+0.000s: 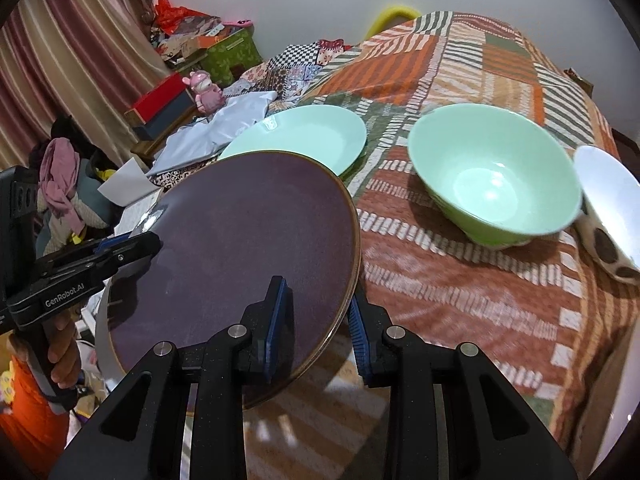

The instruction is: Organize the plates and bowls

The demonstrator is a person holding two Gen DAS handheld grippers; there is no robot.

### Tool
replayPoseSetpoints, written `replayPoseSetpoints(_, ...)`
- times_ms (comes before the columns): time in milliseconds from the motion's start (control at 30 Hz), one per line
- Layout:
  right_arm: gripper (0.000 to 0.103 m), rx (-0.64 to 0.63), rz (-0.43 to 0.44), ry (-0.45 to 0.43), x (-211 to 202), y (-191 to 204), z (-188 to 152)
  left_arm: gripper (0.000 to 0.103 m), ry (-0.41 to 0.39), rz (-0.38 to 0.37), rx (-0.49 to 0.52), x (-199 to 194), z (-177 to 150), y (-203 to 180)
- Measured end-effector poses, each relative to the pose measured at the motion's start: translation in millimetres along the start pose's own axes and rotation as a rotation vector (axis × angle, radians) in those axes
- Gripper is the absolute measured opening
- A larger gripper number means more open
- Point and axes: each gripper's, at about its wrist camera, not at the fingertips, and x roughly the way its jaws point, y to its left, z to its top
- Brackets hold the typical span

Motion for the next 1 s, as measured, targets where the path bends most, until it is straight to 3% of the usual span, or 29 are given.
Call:
replayPoseSetpoints(600, 0.027, 0.036, 0.004, -0.062, -52, -21, -36, 0.026, -0.029, -0.006, 0.043, -33, -20, -59)
replayPoseSetpoints(1000, 0.027, 0.093, -0.008, -0.063, -66, -47, -64, 0.026, 0.009, -0.023, 0.064, -24, -38, -93)
